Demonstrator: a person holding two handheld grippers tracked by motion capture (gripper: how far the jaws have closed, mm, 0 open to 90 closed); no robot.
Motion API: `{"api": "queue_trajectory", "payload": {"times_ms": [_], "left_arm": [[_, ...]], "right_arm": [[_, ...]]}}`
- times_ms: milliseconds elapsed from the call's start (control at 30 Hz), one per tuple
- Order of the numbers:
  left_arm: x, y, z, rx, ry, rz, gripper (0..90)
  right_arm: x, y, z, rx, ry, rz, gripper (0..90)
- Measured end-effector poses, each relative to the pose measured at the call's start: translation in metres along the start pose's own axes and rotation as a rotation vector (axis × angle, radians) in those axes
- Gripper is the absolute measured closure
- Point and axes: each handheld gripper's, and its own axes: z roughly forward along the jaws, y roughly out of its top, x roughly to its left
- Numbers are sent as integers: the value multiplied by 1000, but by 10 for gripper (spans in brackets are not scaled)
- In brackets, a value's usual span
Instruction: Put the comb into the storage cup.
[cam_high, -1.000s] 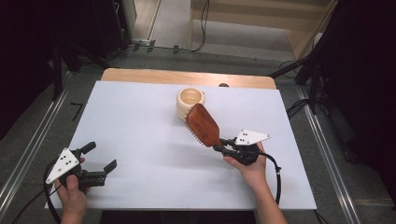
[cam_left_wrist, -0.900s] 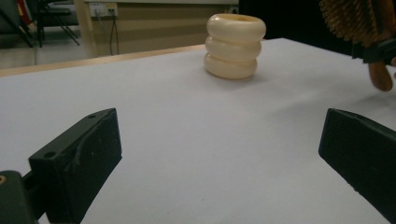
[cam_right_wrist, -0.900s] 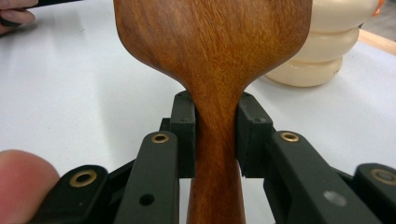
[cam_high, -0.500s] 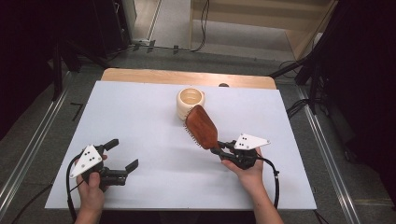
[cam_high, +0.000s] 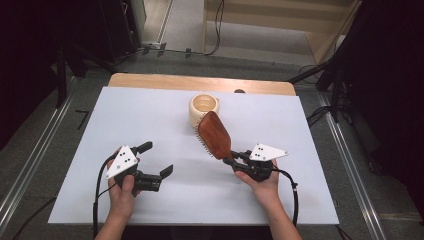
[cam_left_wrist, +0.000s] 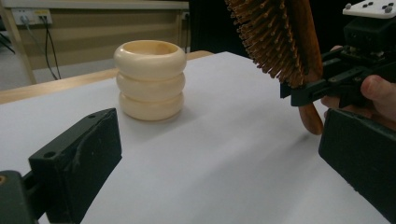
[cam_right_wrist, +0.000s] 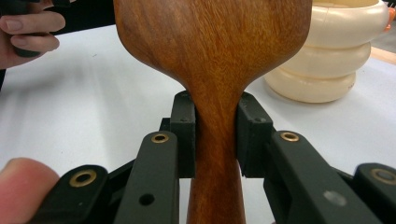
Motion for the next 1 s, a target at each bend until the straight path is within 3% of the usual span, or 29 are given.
{"api": "queue_trajectory", "payload": {"times_ms": [200, 533, 1000], "left_arm": [[-9, 8, 14, 1, 19, 14, 0], [-16, 23, 30, -27, -13, -27, 0], [-32, 39, 53, -32, -29, -34, 6]], "right_arm": [[5, 0, 4, 1, -11, -9, 701], [7, -1, 8, -12, -5, -2, 701], [11, 1, 10, -42, -4, 5, 701]]}}
